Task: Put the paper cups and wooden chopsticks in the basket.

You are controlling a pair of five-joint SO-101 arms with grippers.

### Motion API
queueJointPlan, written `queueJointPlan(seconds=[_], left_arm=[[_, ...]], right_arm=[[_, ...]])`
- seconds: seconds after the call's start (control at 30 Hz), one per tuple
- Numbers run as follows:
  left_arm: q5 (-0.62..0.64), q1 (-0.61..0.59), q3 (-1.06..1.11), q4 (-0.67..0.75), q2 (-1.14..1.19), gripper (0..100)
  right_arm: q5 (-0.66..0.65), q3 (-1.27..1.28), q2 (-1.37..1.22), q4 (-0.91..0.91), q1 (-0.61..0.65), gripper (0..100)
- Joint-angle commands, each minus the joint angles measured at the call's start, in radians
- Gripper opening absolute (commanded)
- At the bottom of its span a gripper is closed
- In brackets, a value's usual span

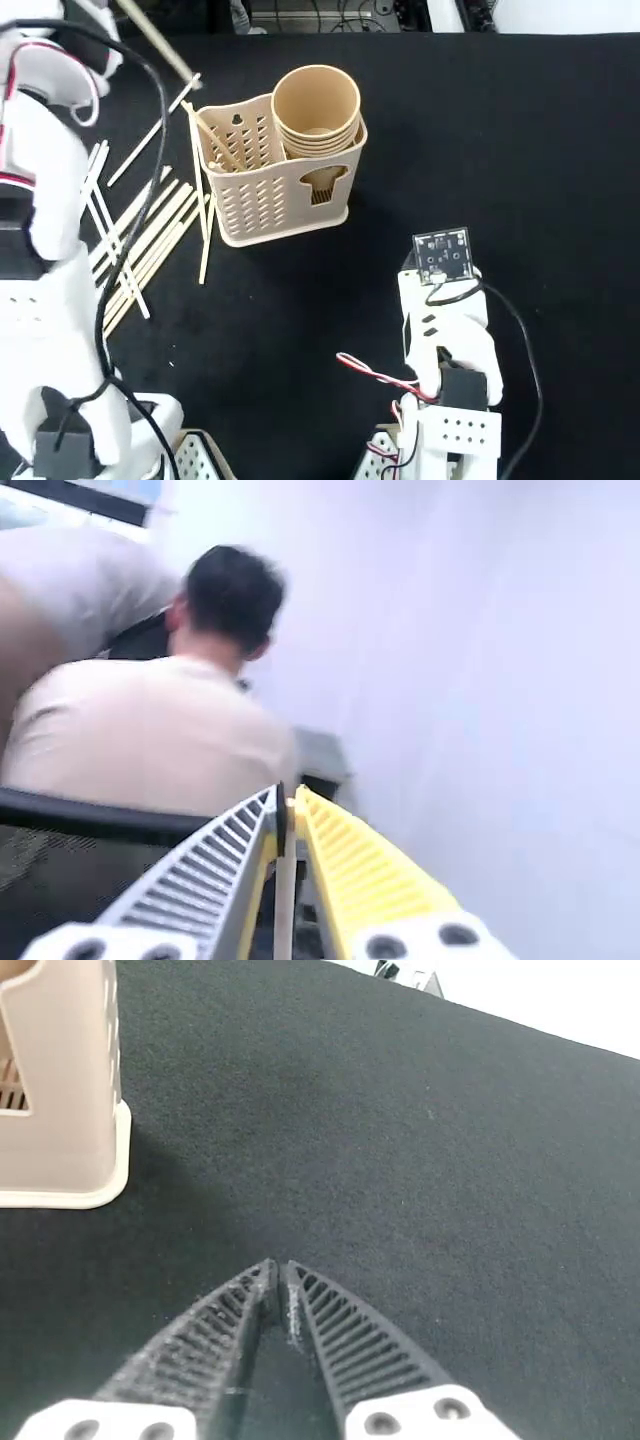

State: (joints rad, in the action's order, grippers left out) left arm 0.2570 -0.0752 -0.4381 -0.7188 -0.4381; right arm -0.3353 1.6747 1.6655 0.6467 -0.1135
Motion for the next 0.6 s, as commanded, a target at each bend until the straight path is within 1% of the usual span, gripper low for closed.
queueJointPlan(seconds=[0.0, 0.1, 0.27, 0.57], left_arm=[[-0.011, 0.094, 0.012, 0.046, -0.012, 3], [-0.003, 0.125, 0.093, 0.046, -0.009, 3], [-0.003, 0.13, 0.236, 0.048, -0.021, 3], [-0.003, 0.131, 0.338, 0.04, -0.021, 3]], right_arm=[[-0.006, -0.007, 0.012, -0.017, 0.011, 1.3], [-0.006, -0.007, 0.012, -0.018, 0.009, 1.3], [-0.006, -0.007, 0.012, -0.02, 0.011, 1.3], [-0.006, -0.007, 0.012, -0.02, 0.009, 1.3]])
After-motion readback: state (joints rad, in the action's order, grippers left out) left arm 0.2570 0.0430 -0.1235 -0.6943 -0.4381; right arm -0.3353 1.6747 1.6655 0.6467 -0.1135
